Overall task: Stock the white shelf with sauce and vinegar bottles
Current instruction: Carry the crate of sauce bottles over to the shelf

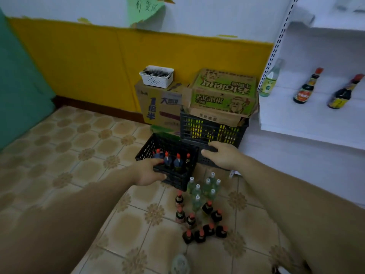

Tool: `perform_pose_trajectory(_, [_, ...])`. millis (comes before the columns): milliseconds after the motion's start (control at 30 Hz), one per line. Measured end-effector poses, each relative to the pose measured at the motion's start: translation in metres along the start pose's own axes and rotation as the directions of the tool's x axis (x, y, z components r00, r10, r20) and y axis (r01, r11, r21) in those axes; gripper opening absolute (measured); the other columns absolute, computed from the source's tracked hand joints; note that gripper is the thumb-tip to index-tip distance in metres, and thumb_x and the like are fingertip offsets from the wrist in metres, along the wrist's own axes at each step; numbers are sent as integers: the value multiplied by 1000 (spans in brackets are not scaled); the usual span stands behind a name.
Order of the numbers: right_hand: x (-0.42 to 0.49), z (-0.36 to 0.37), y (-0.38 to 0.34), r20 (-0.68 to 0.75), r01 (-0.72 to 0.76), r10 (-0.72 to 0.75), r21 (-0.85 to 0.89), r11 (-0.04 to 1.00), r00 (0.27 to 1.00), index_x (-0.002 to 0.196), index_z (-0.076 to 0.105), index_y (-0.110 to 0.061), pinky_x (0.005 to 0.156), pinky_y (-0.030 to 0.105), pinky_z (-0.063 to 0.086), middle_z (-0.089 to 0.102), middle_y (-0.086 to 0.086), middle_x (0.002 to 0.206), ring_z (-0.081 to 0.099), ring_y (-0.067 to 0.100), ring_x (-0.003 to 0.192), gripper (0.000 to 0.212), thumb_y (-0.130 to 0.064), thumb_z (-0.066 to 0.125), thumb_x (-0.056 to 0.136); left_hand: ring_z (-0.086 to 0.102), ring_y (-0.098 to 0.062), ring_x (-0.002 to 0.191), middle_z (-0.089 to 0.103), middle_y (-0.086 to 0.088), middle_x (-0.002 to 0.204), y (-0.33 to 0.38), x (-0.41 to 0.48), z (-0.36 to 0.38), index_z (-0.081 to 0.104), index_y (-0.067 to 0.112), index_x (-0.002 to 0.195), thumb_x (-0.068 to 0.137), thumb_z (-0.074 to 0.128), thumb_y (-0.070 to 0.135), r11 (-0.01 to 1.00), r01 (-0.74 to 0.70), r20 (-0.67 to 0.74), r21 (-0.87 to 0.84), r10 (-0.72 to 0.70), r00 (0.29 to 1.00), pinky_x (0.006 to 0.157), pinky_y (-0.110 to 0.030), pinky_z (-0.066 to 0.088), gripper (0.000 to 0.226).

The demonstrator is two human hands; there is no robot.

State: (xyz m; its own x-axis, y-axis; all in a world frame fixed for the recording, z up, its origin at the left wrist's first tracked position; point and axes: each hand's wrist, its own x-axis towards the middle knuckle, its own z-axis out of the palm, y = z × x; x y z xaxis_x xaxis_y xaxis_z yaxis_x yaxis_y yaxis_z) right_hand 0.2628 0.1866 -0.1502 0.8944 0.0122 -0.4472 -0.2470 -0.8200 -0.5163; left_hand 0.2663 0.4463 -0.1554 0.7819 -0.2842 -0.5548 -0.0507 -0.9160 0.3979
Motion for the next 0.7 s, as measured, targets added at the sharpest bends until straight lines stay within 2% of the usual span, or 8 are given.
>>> perform_pose_trajectory(67, [38, 3, -1, 7, -34, 34, 25, 999, 999, 153, 22, -27, 108, 39, 38, 29, 1, 158, 38, 27, 137, 72, -64, 42, 94, 39, -27, 134, 29, -5, 155, -12, 29, -14, 16, 27, 152, 94, 53, 44, 1000, 5, 21, 2, -5, 1000, 94, -29, 37, 71])
perform_pose_trajectory(167, [90, 5, -5, 21, -83, 82, 60, 995, 996, 153, 23, -27, 109, 41, 36, 29, 1, 158, 37, 27, 138, 74, -65, 42, 93, 30, -25, 140, 21, -4, 158, -29, 70, -40, 16, 23, 152, 94, 54, 42, 1000, 16, 35, 10, -17, 999, 102, -28, 32, 72])
perform_pose_trajectory(333, [168, 6, -16, 57, -143, 139, 82, 986, 989, 153, 22, -27, 110, 41, 35, 26, 0, 159, 35, 27, 140, 72, -64, 40, 95, 39, -26, 133, 31, -7, 153, -60, 142, -86, 20, 24, 151, 95, 53, 41, 998, 11, 52, 54, -14, 999, 93, -25, 33, 67])
perform_pose_trajectory(400, [196, 11, -20, 56, -173, 168, 95, 980, 984, 153, 24, -27, 110, 41, 35, 28, 1, 158, 36, 27, 139, 72, -64, 41, 94, 37, -26, 134, 30, -6, 153, -75, 176, -99, 20, 24, 151, 94, 53, 41, 997, 5, 82, 76, -11, 997, 98, -28, 34, 67])
perform_pose_trajectory(500, [244, 24, -22, 38, -231, 228, 143, 962, 973, 152, 27, -25, 106, 35, 36, 32, 2, 156, 38, 27, 137, 71, -64, 42, 93, 37, -26, 135, 28, -5, 155, -108, 236, -115, 20, 20, 151, 93, 55, 40, 998, 10, 142, 58, -18, 990, 103, -31, 35, 70])
perform_pose_trajectory(633, [313, 48, -28, 17, -338, 342, 221, 915, 939, 152, 28, -22, 102, 32, 36, 35, 4, 154, 41, 26, 135, 72, -61, 44, 94, 40, -26, 133, 29, -6, 154, -164, 324, -138, 23, 19, 151, 91, 57, 44, 996, -24, 203, 80, 7, 979, 102, -30, 37, 73])
perform_pose_trajectory(700, [348, 62, -33, 28, -399, 406, 263, 879, 913, 151, 29, -18, 95, 30, 40, 45, 8, 148, 49, 26, 128, 73, -60, 44, 94, 38, -27, 134, 30, -7, 154, -194, 369, -149, 24, 19, 151, 91, 57, 43, 992, -52, 231, 113, 24, 973, 103, -30, 36, 72])
